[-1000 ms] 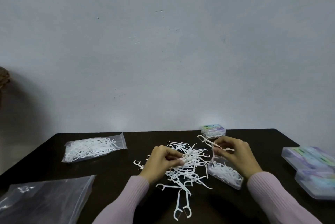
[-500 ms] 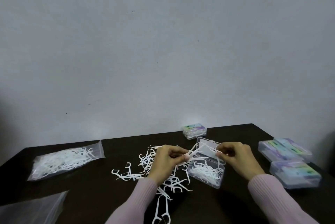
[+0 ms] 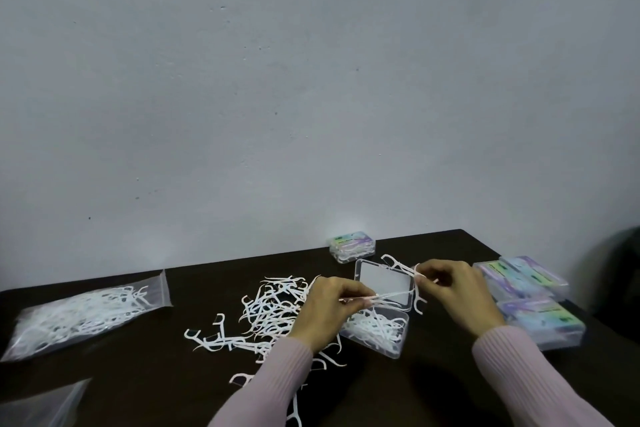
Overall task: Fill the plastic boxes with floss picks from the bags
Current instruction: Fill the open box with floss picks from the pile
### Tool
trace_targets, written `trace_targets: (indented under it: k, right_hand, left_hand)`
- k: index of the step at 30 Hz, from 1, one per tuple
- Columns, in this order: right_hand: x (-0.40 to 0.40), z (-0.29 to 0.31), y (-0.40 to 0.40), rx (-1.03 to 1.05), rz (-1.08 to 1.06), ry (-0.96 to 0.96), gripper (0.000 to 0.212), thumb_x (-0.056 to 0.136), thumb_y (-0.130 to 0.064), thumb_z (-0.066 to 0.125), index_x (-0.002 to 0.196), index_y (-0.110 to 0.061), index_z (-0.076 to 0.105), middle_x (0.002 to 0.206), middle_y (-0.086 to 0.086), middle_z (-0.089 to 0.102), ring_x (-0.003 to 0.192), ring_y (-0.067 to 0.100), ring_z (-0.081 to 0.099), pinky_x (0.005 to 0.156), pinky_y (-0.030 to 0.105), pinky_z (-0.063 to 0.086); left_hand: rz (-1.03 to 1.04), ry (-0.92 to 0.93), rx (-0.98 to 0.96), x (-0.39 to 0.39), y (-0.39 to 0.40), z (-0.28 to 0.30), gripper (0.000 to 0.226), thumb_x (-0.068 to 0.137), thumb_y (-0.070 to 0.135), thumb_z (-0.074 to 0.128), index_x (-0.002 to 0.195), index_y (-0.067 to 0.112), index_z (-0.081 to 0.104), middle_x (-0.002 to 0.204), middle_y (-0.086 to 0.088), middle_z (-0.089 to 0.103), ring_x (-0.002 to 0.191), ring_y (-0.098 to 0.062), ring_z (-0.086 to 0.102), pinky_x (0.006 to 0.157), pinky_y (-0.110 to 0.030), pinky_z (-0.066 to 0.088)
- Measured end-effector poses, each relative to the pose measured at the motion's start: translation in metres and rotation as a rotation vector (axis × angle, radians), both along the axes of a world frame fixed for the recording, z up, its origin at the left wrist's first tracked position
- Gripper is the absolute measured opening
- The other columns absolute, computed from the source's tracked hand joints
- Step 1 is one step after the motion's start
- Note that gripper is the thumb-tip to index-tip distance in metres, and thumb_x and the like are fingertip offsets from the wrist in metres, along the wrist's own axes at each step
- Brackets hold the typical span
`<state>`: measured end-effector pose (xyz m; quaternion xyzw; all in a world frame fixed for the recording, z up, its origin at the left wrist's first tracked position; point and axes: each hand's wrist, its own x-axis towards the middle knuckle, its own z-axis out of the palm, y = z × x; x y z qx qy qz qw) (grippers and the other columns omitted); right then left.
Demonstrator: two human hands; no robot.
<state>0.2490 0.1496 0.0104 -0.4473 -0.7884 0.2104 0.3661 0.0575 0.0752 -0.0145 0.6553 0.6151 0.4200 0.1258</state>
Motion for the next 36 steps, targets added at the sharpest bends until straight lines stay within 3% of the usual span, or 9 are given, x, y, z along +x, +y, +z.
trace_targets:
  k: [3,7,11,22,31,36]
  right_hand:
    - [0.0,-0.003,-0.001,0.014,-0.011,0.011,0.016,0.086,-0.018,0.062,0.102,-0.018,0.066,0.089,-0.006,0.061,0.081,-0.001,0.055,0.062,0.006,0.037]
    - [-0.003,-0.005,-0.004,0.059,0.003,0.003,0.019,0.086,-0.018,0.062,0.105,-0.018,0.065,0.092,-0.009,0.06,0.08,-0.004,0.052,0.066,0.008,0.04]
    - [-0.009,-0.008,-0.01,0.102,0.108,-0.048,0.017,0.087,-0.018,0.06,0.103,-0.02,0.064,0.084,-0.022,0.051,0.081,-0.006,0.053,0.065,0.006,0.042]
    - [-0.027,-0.027,-0.006,0.108,0.131,-0.078,0.015,0.089,-0.016,0.058,0.102,-0.018,0.064,0.095,-0.012,0.054,0.08,-0.008,0.048,0.066,0.006,0.041]
    - [-0.022,-0.033,0.001,0.074,0.127,-0.071,0.01,0.089,-0.016,0.057,0.098,-0.019,0.062,0.093,-0.014,0.051,0.08,-0.011,0.047,0.064,0.001,0.039]
    - [-0.017,-0.032,0.0,0.044,0.135,0.023,0.012,0.088,-0.012,0.058,0.093,-0.023,0.06,0.088,-0.015,0.054,0.082,-0.004,0.052,0.067,0.003,0.041]
  left_hand:
    - [0.002,0.242,0.031,0.004,-0.001,0.001,0.021,0.087,0.023,0.065,0.108,0.021,0.072,0.1,0.005,0.07,0.085,-0.001,0.058,0.077,-0.009,0.04]
    - [0.004,0.371,0.034,0.005,-0.002,-0.003,0.024,0.091,0.023,0.06,0.113,0.022,0.069,0.108,0.003,0.067,0.097,-0.008,0.058,0.084,-0.018,0.043]
    - [0.003,0.384,0.029,0.005,-0.002,-0.006,0.024,0.09,0.022,0.061,0.113,0.022,0.068,0.112,0.003,0.065,0.102,-0.008,0.057,0.09,-0.022,0.044]
    - [0.033,0.229,0.04,0.006,-0.003,-0.014,0.02,0.084,0.022,0.069,0.103,0.02,0.072,0.102,0.004,0.069,0.091,-0.006,0.058,0.081,-0.017,0.044]
    - [0.021,0.254,0.06,0.026,-0.001,-0.021,0.024,0.088,0.022,0.065,0.111,0.018,0.069,0.109,-0.001,0.068,0.097,-0.01,0.06,0.087,-0.021,0.046]
    - [0.055,0.27,0.088,0.023,-0.002,-0.019,0.024,0.089,0.025,0.062,0.112,0.02,0.069,0.109,0.0,0.066,0.095,-0.01,0.06,0.084,-0.017,0.043]
